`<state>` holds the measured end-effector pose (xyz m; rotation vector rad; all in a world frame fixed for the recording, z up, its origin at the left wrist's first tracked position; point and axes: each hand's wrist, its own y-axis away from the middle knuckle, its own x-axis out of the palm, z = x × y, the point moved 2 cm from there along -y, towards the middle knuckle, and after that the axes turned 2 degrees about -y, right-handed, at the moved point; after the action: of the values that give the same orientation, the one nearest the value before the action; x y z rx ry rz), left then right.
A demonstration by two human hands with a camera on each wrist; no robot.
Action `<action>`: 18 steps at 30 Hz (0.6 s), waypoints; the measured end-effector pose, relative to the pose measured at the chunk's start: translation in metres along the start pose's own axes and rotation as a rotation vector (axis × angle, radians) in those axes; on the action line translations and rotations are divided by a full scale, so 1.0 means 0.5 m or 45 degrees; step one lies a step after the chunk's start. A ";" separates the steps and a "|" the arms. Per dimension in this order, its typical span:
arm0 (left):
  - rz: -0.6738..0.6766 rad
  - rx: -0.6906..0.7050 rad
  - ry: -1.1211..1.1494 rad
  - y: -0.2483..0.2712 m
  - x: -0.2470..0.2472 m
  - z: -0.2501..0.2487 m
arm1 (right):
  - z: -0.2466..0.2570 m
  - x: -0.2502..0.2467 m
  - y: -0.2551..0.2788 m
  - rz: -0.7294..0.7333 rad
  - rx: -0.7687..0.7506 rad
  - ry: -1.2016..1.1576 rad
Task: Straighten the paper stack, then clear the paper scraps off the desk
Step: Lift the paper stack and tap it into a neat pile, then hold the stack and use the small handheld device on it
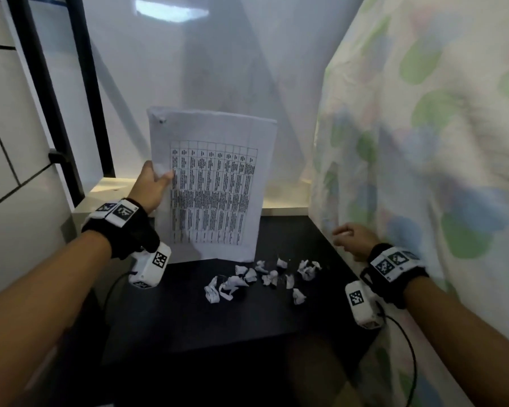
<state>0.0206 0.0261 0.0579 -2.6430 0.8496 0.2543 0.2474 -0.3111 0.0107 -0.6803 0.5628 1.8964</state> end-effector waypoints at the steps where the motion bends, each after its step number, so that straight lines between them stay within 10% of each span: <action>1: -0.019 -0.006 0.004 -0.001 0.003 0.000 | -0.030 -0.004 0.000 -0.029 0.016 0.110; 10: -0.068 0.061 0.015 0.000 0.011 0.002 | -0.138 0.060 0.023 0.229 0.151 0.692; 18: -0.082 0.137 0.082 0.023 0.011 -0.012 | -0.091 0.060 0.010 0.269 0.179 0.520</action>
<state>0.0189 0.0122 0.0589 -2.5848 0.7737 0.1042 0.2421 -0.3229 -0.0425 -0.9537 1.0523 1.8958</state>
